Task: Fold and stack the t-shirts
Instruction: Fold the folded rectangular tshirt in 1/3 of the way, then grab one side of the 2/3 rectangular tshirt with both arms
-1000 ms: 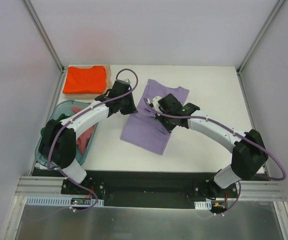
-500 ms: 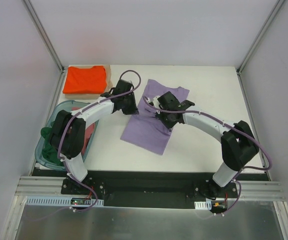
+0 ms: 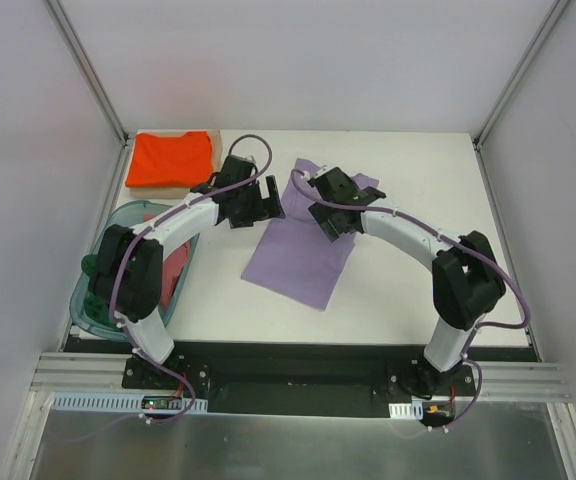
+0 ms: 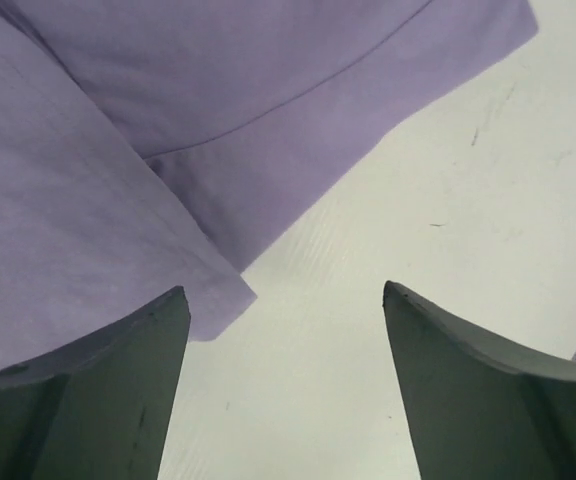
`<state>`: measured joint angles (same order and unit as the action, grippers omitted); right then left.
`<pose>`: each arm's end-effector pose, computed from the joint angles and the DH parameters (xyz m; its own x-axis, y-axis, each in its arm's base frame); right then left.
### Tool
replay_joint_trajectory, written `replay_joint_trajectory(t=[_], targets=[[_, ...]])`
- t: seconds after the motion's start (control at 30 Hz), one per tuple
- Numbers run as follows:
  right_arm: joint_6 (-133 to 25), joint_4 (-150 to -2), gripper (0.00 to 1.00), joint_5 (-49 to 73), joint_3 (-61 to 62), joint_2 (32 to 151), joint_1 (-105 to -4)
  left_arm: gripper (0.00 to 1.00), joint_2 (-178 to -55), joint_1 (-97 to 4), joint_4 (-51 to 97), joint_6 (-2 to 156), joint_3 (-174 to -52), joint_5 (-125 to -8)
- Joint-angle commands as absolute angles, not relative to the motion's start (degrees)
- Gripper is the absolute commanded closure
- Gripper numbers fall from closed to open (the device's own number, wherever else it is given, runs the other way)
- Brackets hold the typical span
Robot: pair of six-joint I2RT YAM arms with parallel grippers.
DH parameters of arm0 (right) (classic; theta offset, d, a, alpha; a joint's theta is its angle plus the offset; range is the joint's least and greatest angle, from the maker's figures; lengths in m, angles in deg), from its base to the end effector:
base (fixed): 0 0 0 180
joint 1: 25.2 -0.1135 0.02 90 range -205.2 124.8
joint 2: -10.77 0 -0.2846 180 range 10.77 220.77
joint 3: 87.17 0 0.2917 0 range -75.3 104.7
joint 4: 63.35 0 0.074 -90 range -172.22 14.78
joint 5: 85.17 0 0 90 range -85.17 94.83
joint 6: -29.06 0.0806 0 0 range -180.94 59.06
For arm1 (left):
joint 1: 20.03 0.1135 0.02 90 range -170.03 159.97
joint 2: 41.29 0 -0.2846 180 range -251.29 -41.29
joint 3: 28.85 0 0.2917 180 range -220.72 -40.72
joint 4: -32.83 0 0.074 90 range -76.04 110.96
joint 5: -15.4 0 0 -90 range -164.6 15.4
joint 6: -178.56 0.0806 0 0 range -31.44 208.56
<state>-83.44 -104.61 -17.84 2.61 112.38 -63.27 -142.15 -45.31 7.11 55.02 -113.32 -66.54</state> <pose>0.3749 0.2542 0.2138 -0.4336 -0.7881 -0.4369 -0.5982 0.6143 -0.5145 0.4180 -0.2099 0.2076 -0.7910 -0.2314 -0.5664 0.0958 0.8674 -0.4883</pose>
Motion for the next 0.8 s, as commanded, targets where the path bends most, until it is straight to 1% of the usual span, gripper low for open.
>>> replay_joint_trajectory(t=[0.0,0.03,0.1,0.23,0.3,0.37,0.4,0.47,0.53,0.6,0.67,0.77], targets=[[-78.7,-103.1,0.08,-19.3,-1.2,105.6,-63.6,0.01,-131.3,-45.3,7.2,54.0,-106.6,-66.0],[-78.0,-102.0,0.04,-15.2,-3.4,103.3,-63.7,0.01,-129.4,-45.3,7.2,53.7,-104.5,-65.8],[-76.2,-99.6,0.04,-7.7,-7.8,100.1,-63.9,0.01,-126.3,-45.3,7.2,52.7,-99.6,-65.3],[-70.8,-90.5,0.04,-2.7,-19.5,90.3,-64.8,0.01,-122.2,-45.3,7.2,52.0,-92.4,-61.2],[-69.2,-85.3,0.04,4.2,-25.2,85.2,-64.8,0.01,-120.7,-45.3,7.2,51.9,-89.2,-60.7],[-67.5,-81.9,0.04,17.2,-28.9,83.4,-64.8,0.01,-119.4,-45.3,7.2,50.5,-85.9,-61.6],[-65.7,-81.5,0.04,19.8,-29.3,83.5,-64.8,0.01,-119.2,-45.4,7.2,50.2,-85.1,-61.8],[-67.2,-85.2,0.04,27.1,-27.8,85.2,-65.4,0.01,-119.3,-45.4,7.3,49.7,-84.1,-61.7],[-68.1,-86.2,0.04,26.7,-28.1,85.7,-68.0,0.01,-119.7,-45.5,7.3,48.8,-83.2,-62.5],[-69.2,-86.7,0.04,23.6,-27.8,87.0,-71.8,0.01,-120.4,-45.5,7.7,48.0,-82.4,-63.5],[-70.3,-88.9,0.04,20.9,-26.5,89.8,-75.6,0.04,-121.3,-45.5,7.7,47.6,-82.2,-64.4],[-72.5,-93.6,0.04,12.3,-23.7,93.2,-81.8,0.11,-123.0,-45.5,8.1,47.3,-82.4,-65.3]])
